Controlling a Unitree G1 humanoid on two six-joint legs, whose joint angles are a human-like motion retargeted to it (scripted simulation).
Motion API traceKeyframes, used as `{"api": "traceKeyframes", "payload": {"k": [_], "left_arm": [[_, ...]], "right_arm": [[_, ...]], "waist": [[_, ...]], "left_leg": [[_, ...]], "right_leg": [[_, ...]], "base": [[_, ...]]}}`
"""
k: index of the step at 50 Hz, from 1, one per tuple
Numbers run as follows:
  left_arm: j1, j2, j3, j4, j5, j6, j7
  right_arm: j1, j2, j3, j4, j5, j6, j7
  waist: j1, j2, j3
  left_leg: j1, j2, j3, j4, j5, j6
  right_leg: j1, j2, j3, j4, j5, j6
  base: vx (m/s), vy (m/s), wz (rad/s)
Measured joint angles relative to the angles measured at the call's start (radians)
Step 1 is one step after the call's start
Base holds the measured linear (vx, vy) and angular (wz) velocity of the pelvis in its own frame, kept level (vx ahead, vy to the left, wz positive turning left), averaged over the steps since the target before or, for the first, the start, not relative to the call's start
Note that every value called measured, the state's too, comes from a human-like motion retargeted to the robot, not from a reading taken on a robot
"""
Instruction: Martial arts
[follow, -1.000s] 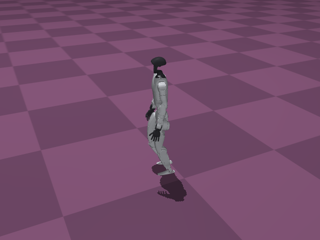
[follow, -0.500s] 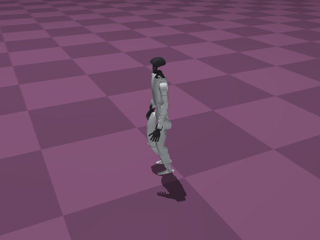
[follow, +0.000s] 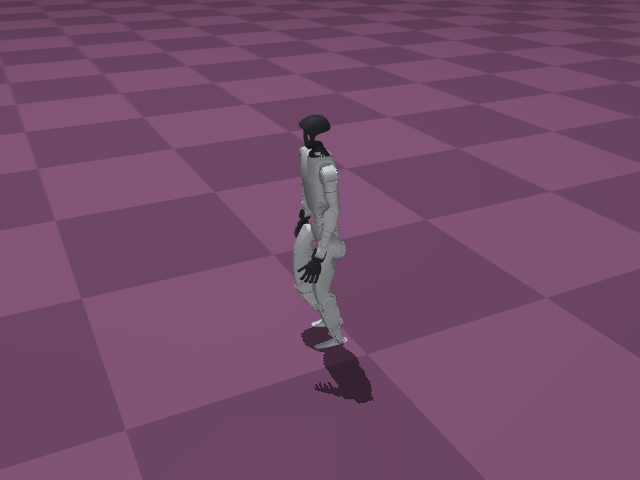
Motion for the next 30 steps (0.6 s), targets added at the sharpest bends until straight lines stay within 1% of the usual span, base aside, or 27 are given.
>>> {"api": "traceKeyframes", "payload": {"k": [9, 17, 22, 25, 28, 29, 30], "left_arm": [[-0.019, -0.002, -0.010, -0.004, 0.014, 0.002, -0.002], [-0.029, -0.014, -0.025, -0.004, 0.018, 0.004, -0.001], [-0.001, -0.013, -0.040, 0.032, 0.015, 0.014, 0.006], [-0.001, -0.001, -0.049, 0.059, 0.011, 0.018, 0.018], [-0.028, 0.009, -0.063, 0.061, 0.007, 0.018, 0.032], [-0.037, 0.010, -0.070, 0.060, 0.005, 0.018, 0.038], [-0.046, 0.010, -0.078, 0.057, 0.003, 0.017, 0.043]], "right_arm": [[0.011, 0.005, 0.027, 0.005, -0.023, 0.003, 0.007], [0.003, 0.006, 0.063, -0.006, -0.047, 0.003, 0.006], [-0.080, 0.001, 0.080, -0.075, -0.064, -0.005, -0.013], [-0.145, -0.004, 0.084, -0.130, -0.071, -0.008, -0.028], [-0.176, -0.013, 0.086, -0.166, -0.066, -0.008, -0.038], [-0.178, -0.016, 0.086, -0.174, -0.061, -0.009, -0.041], [-0.179, -0.018, 0.086, -0.183, -0.055, -0.009, -0.044]], "waist": [[0.015, -0.006, 0.000], [0.037, -0.006, 0.004], [0.050, -0.006, 0.009], [0.044, -0.013, 0.013], [0.015, -0.030, 0.035], [-0.004, -0.040, 0.045], [-0.026, -0.051, 0.054]], "left_leg": [[-0.032, -0.005, -0.014, 0.023, -0.006, 0.006], [-0.081, 0.000, -0.020, 0.095, -0.041, 0.017], [-0.107, -0.002, -0.020, 0.151, -0.079, 0.033], [-0.109, -0.016, -0.024, 0.176, -0.102, 0.046], [-0.083, -0.049, -0.037, 0.183, -0.119, 0.060], [-0.074, -0.071, -0.051, 0.186, -0.118, 0.064], [-0.066, -0.097, -0.070, 0.191, -0.116, 0.066]], "right_leg": [[-0.016, -0.003, -0.009, 0.006, 0.000, -0.008], [-0.026, 0.006, -0.013, 0.008, 0.002, -0.014], [-0.037, 0.003, -0.012, 0.040, -0.011, -0.016], [-0.055, -0.016, -0.007, 0.108, -0.017, -0.018], [-0.128, -0.081, 0.015, 0.268, 0.127, 0.001], [-0.171, -0.066, 0.071, 0.331, 0.076, 0.007], [-0.222, -0.034, 0.148, 0.394, -0.020, 0.012]], "base": [[0.00, 0.00, 0.00], [0.01, 0.01, 0.02], [0.07, 0.07, 0.13], [0.09, 0.09, 0.26], [0.10, 0.12, 0.61], [0.07, 0.09, 1.29], [0.11, 0.06, 1.28]]}}
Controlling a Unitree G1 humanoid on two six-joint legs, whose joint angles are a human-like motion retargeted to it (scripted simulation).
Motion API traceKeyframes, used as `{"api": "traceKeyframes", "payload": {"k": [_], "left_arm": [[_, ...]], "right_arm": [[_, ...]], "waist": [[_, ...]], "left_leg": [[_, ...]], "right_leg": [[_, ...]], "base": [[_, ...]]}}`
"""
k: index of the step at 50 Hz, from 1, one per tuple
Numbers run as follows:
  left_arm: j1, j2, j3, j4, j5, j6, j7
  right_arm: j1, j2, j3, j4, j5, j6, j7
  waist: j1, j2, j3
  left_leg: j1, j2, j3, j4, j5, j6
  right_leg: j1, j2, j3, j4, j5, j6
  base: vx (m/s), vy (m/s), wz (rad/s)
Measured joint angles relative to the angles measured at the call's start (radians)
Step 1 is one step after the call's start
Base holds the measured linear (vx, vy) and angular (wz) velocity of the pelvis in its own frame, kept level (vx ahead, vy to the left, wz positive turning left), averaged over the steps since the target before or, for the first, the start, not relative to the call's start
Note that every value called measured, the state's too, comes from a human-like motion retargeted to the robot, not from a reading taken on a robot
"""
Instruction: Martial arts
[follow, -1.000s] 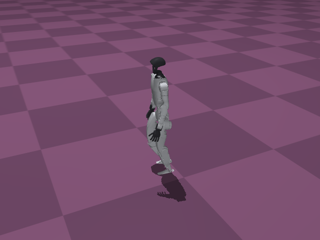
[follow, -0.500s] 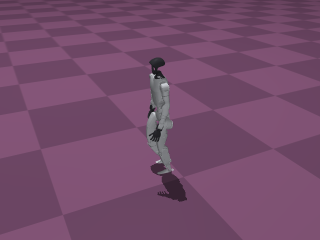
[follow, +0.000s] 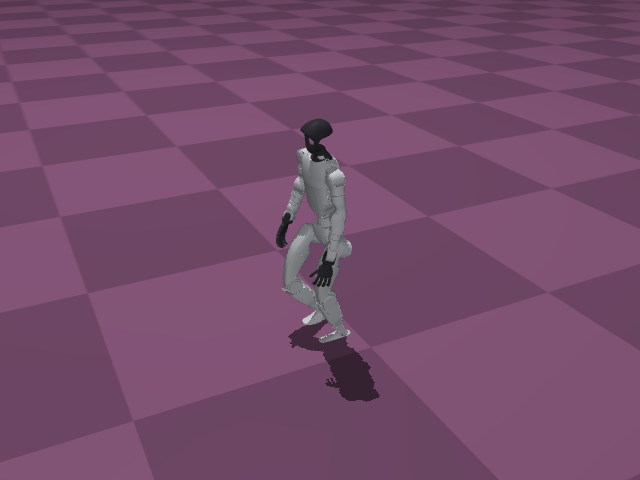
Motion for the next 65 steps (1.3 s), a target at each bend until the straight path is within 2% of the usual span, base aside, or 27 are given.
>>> {"api": "traceKeyframes", "payload": {"k": [3, 5, 6, 8, 10, 12, 15, 16, 18, 20, 22, 23, 25, 27, 30, 32, 35, 40, 46, 50, 55, 60, 65], "left_arm": [[-0.046, 0.021, -0.009, -0.015, -0.013, 0.000, 0.021], [-0.096, 0.041, -0.005, -0.029, -0.026, 0.001, 0.036], [-0.103, 0.044, -0.010, -0.040, -0.029, -0.004, 0.045], [-0.131, 0.056, -0.012, -0.065, -0.039, -0.011, 0.060], [-0.143, 0.059, -0.021, -0.086, -0.039, -0.024, 0.071], [-0.165, 0.073, -0.029, -0.100, -0.032, -0.040, 0.074], [-0.161, 0.079, -0.042, -0.100, -0.019, -0.054, 0.082], [-0.154, 0.081, -0.042, -0.090, -0.020, -0.054, 0.084], [-0.126, 0.083, -0.034, -0.059, -0.031, -0.049, 0.087], [-0.077, 0.085, -0.015, -0.020, -0.055, -0.038, 0.090], [-0.016, 0.093, 0.008, 0.001, -0.074, -0.026, 0.084], [0.017, 0.093, 0.018, -0.002, -0.073, -0.019, 0.078], [0.065, 0.097, 0.025, -0.023, -0.056, -0.008, 0.073], [0.098, 0.105, 0.030, -0.055, -0.030, -0.006, 0.072], [0.144, 0.111, 0.049, -0.105, 0.007, -0.008, 0.073], [0.167, 0.107, 0.067, -0.131, 0.015, -0.009, 0.079], [0.180, 0.094, 0.081, -0.154, 0.019, -0.010, 0.094], [0.160, 0.084, 0.071, -0.179, 0.029, -0.013, 0.109], [0.109, 0.099, 0.029, -0.204, 0.040, -0.020, 0.103], [0.071, 0.108, -0.008, -0.178, 0.048, -0.019, 0.080], [0.039, 0.107, -0.041, -0.104, 0.040, -0.003, 0.040], [0.043, 0.082, -0.053, -0.020, 0.023, 0.011, -0.002], [0.038, 0.049, -0.070, 0.023, 0.020, 0.012, -0.027]], "right_arm": [[-0.016, -0.010, 0.005, -0.020, 0.023, -0.001, -0.007], [-0.044, -0.013, 0.009, -0.017, 0.040, 0.000, -0.010], [-0.037, -0.012, 0.010, -0.014, 0.043, 0.000, -0.014], [-0.046, -0.011, 0.012, 0.000, 0.056, 0.002, -0.021], [-0.037, -0.010, 0.013, 0.011, 0.065, 0.004, -0.030], [-0.053, -0.007, 0.010, 0.031, 0.074, 0.005, -0.038], [-0.045, -0.004, 0.007, 0.047, 0.074, 0.005, -0.053], [-0.044, -0.004, 0.005, 0.052, 0.073, 0.004, -0.055], [-0.040, -0.007, 0.004, 0.057, 0.070, 0.002, -0.060], [-0.029, -0.015, 0.007, 0.049, 0.063, -0.003, -0.066], [-0.010, -0.032, 0.006, 0.015, 0.065, -0.006, -0.075], [0.000, -0.048, 0.003, -0.010, 0.069, -0.006, -0.081], [0.010, -0.083, -0.011, -0.052, 0.077, -0.011, -0.102], [0.012, -0.111, -0.035, -0.075, 0.087, -0.017, -0.126], [0.018, -0.138, -0.088, -0.093, 0.110, -0.011, -0.146], [0.028, -0.144, -0.128, -0.105, 0.120, -0.004, -0.154], [0.051, -0.141, -0.181, -0.129, 0.129, 0.003, -0.167], [0.084, -0.129, -0.210, -0.162, 0.143, 0.005, -0.176], [0.092, -0.120, -0.177, -0.161, 0.150, 0.003, -0.159], [0.084, -0.110, -0.147, -0.142, 0.146, 0.008, -0.127], [0.067, -0.087, -0.107, -0.100, 0.134, 0.026, -0.078], [0.049, -0.065, -0.084, -0.053, 0.113, 0.046, -0.053], [0.018, -0.051, -0.075, -0.015, 0.102, 0.055, -0.057]], "waist": [[-0.048, -0.035, 0.010], [-0.080, -0.051, 0.002], [-0.089, -0.058, 0.002], [-0.096, -0.039, 0.004], [-0.101, -0.046, 0.001], [-0.084, -0.005, -0.002], [-0.073, -0.017, -0.019], [-0.077, -0.013, -0.026], [-0.077, -0.002, -0.034], [-0.070, 0.015, -0.024], [-0.052, 0.082, 0.008], [-0.025, 0.139, 0.017], [0.027, 0.180, 0.031], [0.072, 0.156, 0.045], [0.117, 0.093, 0.061], [0.140, 0.069, 0.074], [0.185, 0.064, 0.089], [0.223, 0.093, 0.068], [0.198, 0.128, 0.036], [0.166, 0.137, 0.029], [0.135, 0.138, 0.026], [0.119, 0.155, 0.022], [0.088, 0.150, 0.035]], "left_leg": [[0.044, -0.048, -0.024, -0.045, 0.005, 0.003], [0.145, -0.063, -0.065, -0.269, 0.102, -0.003], [0.156, -0.073, -0.074, -0.262, 0.097, -0.006], [0.216, -0.042, -0.099, -0.338, 0.115, -0.019], [0.249, -0.051, -0.112, -0.341, 0.108, -0.018], [0.296, 0.015, -0.116, -0.400, 0.109, -0.028], [0.311, 0.003, -0.110, -0.339, 0.067, -0.018], [0.313, 0.015, -0.033, -0.304, 0.047, -0.024], [0.309, 0.045, 0.072, -0.180, 0.008, -0.039], [0.269, 0.116, 0.124, 0.076, -0.005, -0.062], [0.139, 0.313, 0.165, 0.521, 0.102, -0.094], [0.039, 0.410, 0.131, 0.740, 0.206, -0.119], [-0.169, 0.501, 0.066, 1.082, 0.385, -0.128], [-0.406, 0.494, 0.024, 1.336, 0.424, -0.105], [-0.763, 0.417, 0.042, 1.546, 0.417, -0.083], [-0.916, 0.396, 0.106, 1.532, 0.377, -0.064], [-0.997, 0.398, 0.199, 1.391, 0.302, -0.038], [-0.898, 0.369, 0.260, 1.085, 0.222, -0.024], [-0.681, 0.304, 0.254, 0.813, 0.168, -0.006], [-0.541, 0.286, 0.230, 0.744, 0.133, 0.012], [-0.337, 0.330, 0.171, 0.774, 0.074, 0.036], [-0.064, 0.364, 0.106, 0.645, 0.033, -0.014], [0.157, 0.295, 0.071, 0.337, -0.019, -0.071]], "right_leg": [[-0.117, -0.025, 0.042, 0.199, 0.003, -0.004], [-0.211, -0.030, 0.064, 0.239, 0.031, 0.001], [-0.236, -0.034, 0.066, 0.231, 0.032, 0.008], [-0.279, -0.002, 0.045, 0.146, 0.052, 0.020], [-0.317, 0.003, 0.050, 0.034, 0.067, 0.045], [-0.319, 0.071, 0.022, -0.174, 0.108, 0.065], [-0.343, 0.089, 0.051, -0.324, 0.123, 0.100], [-0.334, 0.087, 0.048, -0.332, 0.137, 0.100], [-0.305, 0.103, 0.050, -0.309, 0.165, 0.087], [-0.258, 0.147, 0.055, -0.240, 0.175, 0.054], [-0.202, 0.244, 0.012, -0.203, 0.163, -0.005], [-0.182, 0.323, -0.016, -0.217, 0.165, -0.043], [-0.140, 0.407, -0.010, -0.229, 0.148, -0.098], [-0.091, 0.419, 0.037, -0.223, 0.109, -0.125], [-0.012, 0.378, 0.111, -0.207, 0.041, -0.133], [0.051, 0.344, 0.139, -0.204, 0.003, -0.120], [0.127, 0.317, 0.173, -0.211, -0.030, -0.088], [0.159, 0.297, 0.220, -0.225, -0.050, -0.041], [0.142, 0.281, 0.259, -0.237, -0.027, -0.006], [0.126, 0.273, 0.271, -0.243, -0.004, 0.010], [0.111, 0.285, 0.269, -0.267, 0.028, 0.014], [0.111, 0.309, 0.240, -0.344, 0.086, 0.024], [0.090, 0.271, 0.204, -0.379, 0.118, 0.051]], "base": [[0.20, 0.04, 0.80], [0.28, 0.01, 0.60], [0.31, 0.00, 0.58], [0.35, -0.03, 0.34], [0.39, -0.05, 0.19], [0.45, -0.08, -0.10], [0.47, -0.08, 0.10], [0.53, -0.08, 0.35], [0.56, -0.11, 0.26], [0.53, -0.18, -0.09], [0.45, -0.22, -0.48], [0.43, -0.23, -0.97], [0.44, -0.22, -0.94], [0.43, -0.20, -0.46], [0.41, -0.13, 0.02], [0.41, -0.05, 0.04], [0.40, 0.03, -0.37], [0.30, 0.11, -0.49], [0.09, 0.14, -0.16], [-0.06, 0.15, 0.07], [-0.13, 0.15, 0.03], [-0.20, 0.17, 0.01], [-0.29, 0.18, 0.30]]}}
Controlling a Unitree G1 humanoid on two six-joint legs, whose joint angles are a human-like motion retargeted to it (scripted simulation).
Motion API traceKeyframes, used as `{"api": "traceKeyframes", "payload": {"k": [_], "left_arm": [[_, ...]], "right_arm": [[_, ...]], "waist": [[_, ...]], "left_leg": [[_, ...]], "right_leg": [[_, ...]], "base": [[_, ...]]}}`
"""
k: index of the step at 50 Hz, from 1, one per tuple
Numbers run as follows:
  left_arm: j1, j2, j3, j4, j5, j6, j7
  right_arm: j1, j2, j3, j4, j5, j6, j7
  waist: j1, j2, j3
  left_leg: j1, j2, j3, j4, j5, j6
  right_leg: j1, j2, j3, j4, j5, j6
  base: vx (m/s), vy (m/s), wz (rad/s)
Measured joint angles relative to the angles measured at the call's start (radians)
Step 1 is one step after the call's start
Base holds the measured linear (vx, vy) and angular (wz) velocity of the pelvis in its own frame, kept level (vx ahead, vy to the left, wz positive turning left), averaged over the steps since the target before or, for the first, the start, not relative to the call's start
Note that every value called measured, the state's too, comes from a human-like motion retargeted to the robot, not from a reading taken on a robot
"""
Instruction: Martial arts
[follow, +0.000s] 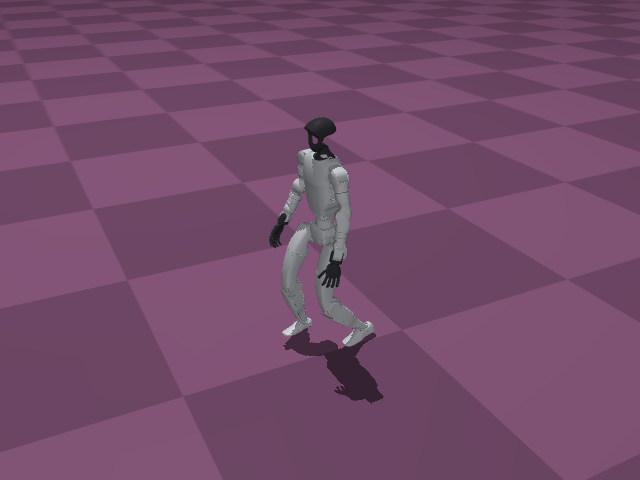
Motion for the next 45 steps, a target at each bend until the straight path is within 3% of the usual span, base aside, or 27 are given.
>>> {"api": "traceKeyframes", "payload": {"k": [5, 7, 10, 15, 24, 30, 35, 43, 45], "left_arm": [[-0.023, -0.021, -0.028, -0.016, 0.019, -0.010, 0.002], [-0.051, -0.016, -0.029, -0.026, 0.034, -0.011, 0.001], [-0.048, -0.013, -0.035, -0.038, 0.051, -0.013, 0.002], [-0.043, 0.015, -0.030, -0.028, 0.088, -0.002, -0.014], [-0.022, 0.074, 0.010, 0.026, 0.121, 0.008, -0.064], [-0.023, 0.109, 0.037, 0.031, 0.104, 0.000, -0.077], [-0.048, 0.111, 0.043, 0.013, 0.074, -0.002, -0.088], [-0.129, 0.067, -0.003, -0.056, 0.037, -0.003, -0.115], [-0.150, 0.051, -0.018, -0.079, 0.028, -0.005, -0.126]], "right_arm": [[-0.039, 0.010, 0.007, 0.014, -0.014, -0.006, -0.003], [-0.077, 0.015, 0.006, 0.013, -0.021, -0.008, 0.008], [-0.088, 0.023, 0.023, -0.004, -0.035, -0.014, 0.020], [-0.123, 0.025, 0.053, -0.030, -0.069, -0.020, 0.059], [-0.144, 0.016, 0.107, -0.060, -0.120, -0.029, 0.113], [-0.122, 0.031, 0.121, -0.078, -0.131, -0.031, 0.139], [-0.102, 0.039, 0.125, -0.102, -0.128, -0.030, 0.172], [-0.086, 0.012, 0.126, -0.101, -0.129, -0.018, 0.213], [-0.082, -0.002, 0.118, -0.088, -0.133, -0.015, 0.219]], "waist": [[-0.037, -0.060, 0.042], [-0.054, -0.099, 0.033], [-0.054, -0.114, 0.060], [-0.066, -0.130, 0.049], [-0.078, -0.187, -0.005], [-0.060, -0.233, -0.031], [-0.048, -0.242, -0.039], [-0.055, -0.211, -0.022], [-0.064, -0.202, -0.020]], "left_leg": [[0.095, -0.102, 0.060, -0.280, -0.085, 0.042], [0.123, -0.169, 0.077, -0.488, -0.016, 0.073], [0.097, -0.182, 0.111, -0.513, 0.004, 0.075], [0.042, -0.205, 0.129, -0.617, 0.106, 0.065], [0.034, -0.266, 0.139, -0.796, 0.270, 0.043], [0.056, -0.287, 0.141, -0.883, 0.352, 0.036], [0.055, -0.258, 0.145, -0.901, 0.390, 0.020], [-0.052, -0.167, 0.182, -0.744, 0.389, -0.027], [-0.092, -0.133, 0.260, -0.672, 0.347, -0.001]], "right_leg": [[-0.076, -0.122, -0.022, 0.048, -0.009, 0.045], [-0.129, -0.198, -0.029, -0.001, 0.003, 0.059], [-0.178, -0.243, -0.074, 0.003, -0.028, 0.049], [-0.206, -0.295, -0.144, 0.038, -0.071, 0.034], [-0.085, -0.394, -0.158, 0.199, -0.201, 0.013], [0.038, -0.381, -0.094, 0.136, -0.235, 0.026], [0.084, -0.335, -0.084, 0.045, -0.259, 0.000], [0.098, -0.269, -0.132, -0.034, -0.229, -0.045], [0.093, -0.270, -0.160, -0.046, -0.219, -0.050]], "base": [[-0.36, 0.19, 0.54], [-0.35, 0.20, 0.44], [-0.38, 0.13, 0.10], [-0.31, 0.07, 0.21], [-0.24, -0.02, 0.26], [-0.15, -0.12, 0.04], [-0.12, -0.20, -0.09], [-0.11, -0.21, 0.14], [-0.10, -0.13, 0.62]]}}
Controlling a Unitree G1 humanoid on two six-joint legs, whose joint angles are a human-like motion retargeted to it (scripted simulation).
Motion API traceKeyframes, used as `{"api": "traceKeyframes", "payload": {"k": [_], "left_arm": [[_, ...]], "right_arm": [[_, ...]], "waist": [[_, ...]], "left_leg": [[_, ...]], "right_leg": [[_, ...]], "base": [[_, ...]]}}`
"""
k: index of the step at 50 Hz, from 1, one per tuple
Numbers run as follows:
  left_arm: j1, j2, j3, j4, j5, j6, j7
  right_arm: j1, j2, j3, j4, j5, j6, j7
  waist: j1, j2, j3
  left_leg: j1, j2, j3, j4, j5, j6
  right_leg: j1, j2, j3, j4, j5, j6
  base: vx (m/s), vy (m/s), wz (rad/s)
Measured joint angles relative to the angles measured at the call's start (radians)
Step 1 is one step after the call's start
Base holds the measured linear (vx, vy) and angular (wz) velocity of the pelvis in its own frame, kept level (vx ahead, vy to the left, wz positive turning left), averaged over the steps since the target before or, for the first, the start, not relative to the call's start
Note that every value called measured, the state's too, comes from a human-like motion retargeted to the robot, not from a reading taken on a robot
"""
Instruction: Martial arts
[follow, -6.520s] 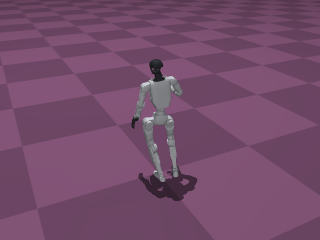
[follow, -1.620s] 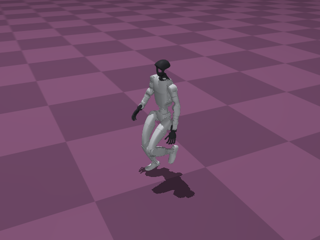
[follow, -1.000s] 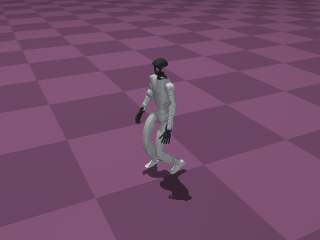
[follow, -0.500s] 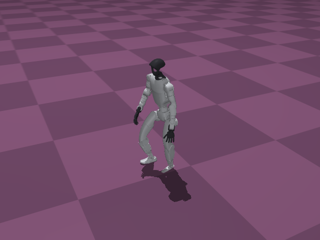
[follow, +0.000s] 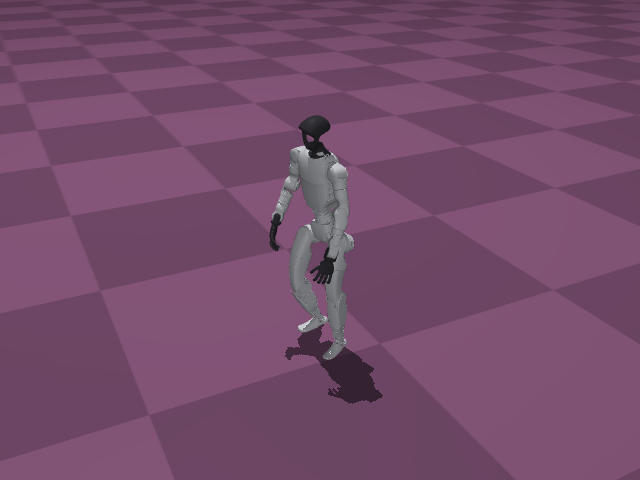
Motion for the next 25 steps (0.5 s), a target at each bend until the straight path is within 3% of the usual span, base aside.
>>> {"api": "traceKeyframes", "payload": {"k": [8, 13, 15, 17, 25], "left_arm": [[-0.001, -0.040, -0.019, -0.060, -0.028, 0.010, -0.053], [0.040, -0.057, -0.012, -0.019, -0.023, 0.028, -0.052], [0.059, -0.061, -0.008, 0.004, -0.014, 0.034, -0.048], [0.063, -0.065, 0.004, 0.038, 0.002, 0.033, -0.042], [0.095, -0.067, 0.024, 0.096, 0.028, 0.040, -0.008]], "right_arm": [[0.020, -0.035, -0.040, 0.028, -0.019, 0.004, -0.006], [0.019, -0.052, -0.057, 0.008, -0.029, -0.003, -0.030], [0.016, -0.048, -0.055, -0.006, -0.034, -0.007, -0.037], [0.003, -0.048, -0.051, -0.019, -0.041, -0.008, -0.043], [-0.008, -0.020, -0.031, -0.044, -0.058, -0.013, -0.047]], "waist": [[0.039, 0.081, -0.003], [0.085, 0.169, -0.023], [0.088, 0.175, -0.025], [0.070, 0.136, -0.029], [0.047, 0.086, -0.007]], "left_leg": [[-0.137, 0.142, 0.041, 0.494, -0.242, 0.037], [-0.121, 0.207, 0.002, 0.502, -0.309, 0.025], [-0.107, 0.196, -0.004, 0.475, -0.325, 0.028], [-0.027, 0.098, 0.002, 0.293, -0.269, 0.048], [0.041, -0.021, -0.006, 0.178, -0.243, 0.075]], "right_leg": [[-0.022, 0.077, -0.069, -0.017, 0.022, -0.016], [0.025, 0.169, -0.114, -0.148, 0.094, -0.026], [0.013, 0.159, -0.125, -0.117, 0.084, -0.022], [0.013, 0.092, -0.124, -0.108, 0.069, -0.010], [-0.058, -0.042, -0.118, 0.111, 0.012, 0.013]], "base": [[-0.07, -0.02, 0.22], [-0.02, 0.09, -0.10], [-0.04, 0.13, 0.29], [0.00, 0.16, 0.55], [-0.04, 0.15, 0.38]]}}
